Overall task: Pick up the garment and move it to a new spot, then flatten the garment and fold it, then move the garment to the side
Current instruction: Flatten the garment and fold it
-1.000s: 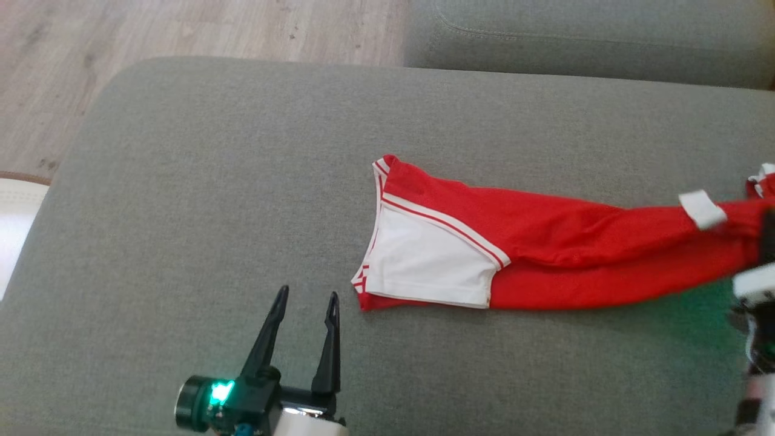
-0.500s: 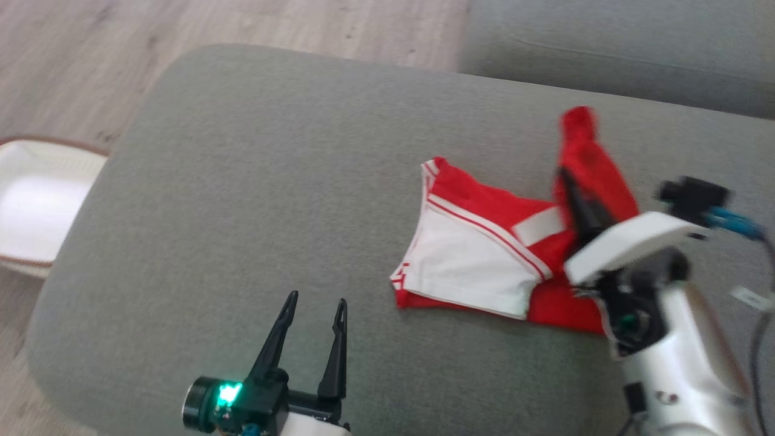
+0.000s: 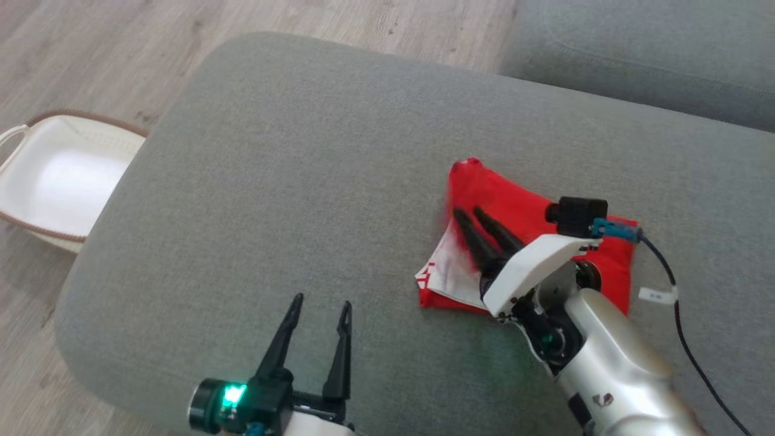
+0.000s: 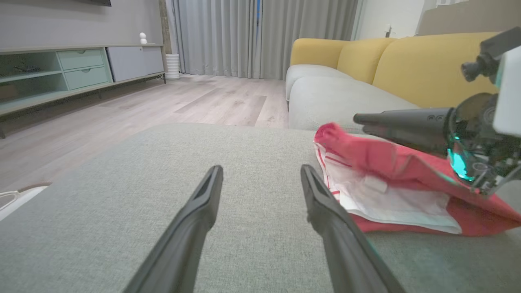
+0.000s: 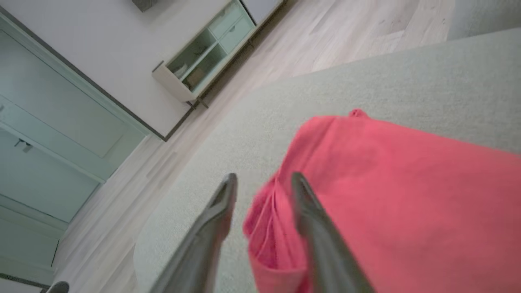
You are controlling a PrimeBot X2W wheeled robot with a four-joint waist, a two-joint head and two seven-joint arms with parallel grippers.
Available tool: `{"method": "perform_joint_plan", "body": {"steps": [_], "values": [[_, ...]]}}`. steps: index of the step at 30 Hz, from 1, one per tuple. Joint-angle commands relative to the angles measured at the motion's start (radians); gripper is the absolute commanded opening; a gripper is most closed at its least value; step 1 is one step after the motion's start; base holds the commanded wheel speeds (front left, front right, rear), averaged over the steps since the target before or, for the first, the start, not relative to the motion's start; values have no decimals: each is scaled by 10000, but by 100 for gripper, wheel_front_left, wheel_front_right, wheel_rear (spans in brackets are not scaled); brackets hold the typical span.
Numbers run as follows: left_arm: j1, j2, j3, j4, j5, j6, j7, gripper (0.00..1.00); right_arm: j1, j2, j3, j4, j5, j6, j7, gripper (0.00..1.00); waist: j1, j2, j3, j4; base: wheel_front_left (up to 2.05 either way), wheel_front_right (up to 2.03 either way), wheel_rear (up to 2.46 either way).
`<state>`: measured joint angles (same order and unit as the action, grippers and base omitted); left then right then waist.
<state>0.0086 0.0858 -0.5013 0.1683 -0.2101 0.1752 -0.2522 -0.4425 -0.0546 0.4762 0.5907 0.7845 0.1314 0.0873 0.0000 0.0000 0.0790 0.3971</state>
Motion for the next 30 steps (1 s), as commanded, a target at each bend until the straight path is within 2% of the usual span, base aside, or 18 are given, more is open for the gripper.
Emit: {"method": "perform_joint_plan", "body": {"steps": [1,5,10,18,24,30], "values": [[-294,-83,443,-262,103,4,-95,100,-447,42,235,-306,107,-7,-309,100,0,0,-66,-130,0,0,0],[-165,-103,692,-387,69,44,-95,100,-383,43,431,-339,-158,-7,-1488,100,0,0,-305,-735,0,0,0],[94,-99,1113,-566,-56,132,-95,100,40,-259,61,-801,-1135,-7,-2797,100,0,0,-662,-1913,0,0,0],[555,-111,1822,-865,-173,352,-95,100,1518,-1223,-1013,-2638,-1786,-7,-3443,100,0,0,-1199,-3568,0,0,0],[834,-149,2001,-965,-20,445,-95,100,3224,-1750,-1747,-3607,-2759,-7,-3486,100,0,0,-1562,-3908,0,0,0],[1235,-178,2094,-1028,150,535,-95,100,4580,-1699,-2204,-3893,-3597,-7,-3488,100,0,0,-1720,-3859,0,0,0]]}}
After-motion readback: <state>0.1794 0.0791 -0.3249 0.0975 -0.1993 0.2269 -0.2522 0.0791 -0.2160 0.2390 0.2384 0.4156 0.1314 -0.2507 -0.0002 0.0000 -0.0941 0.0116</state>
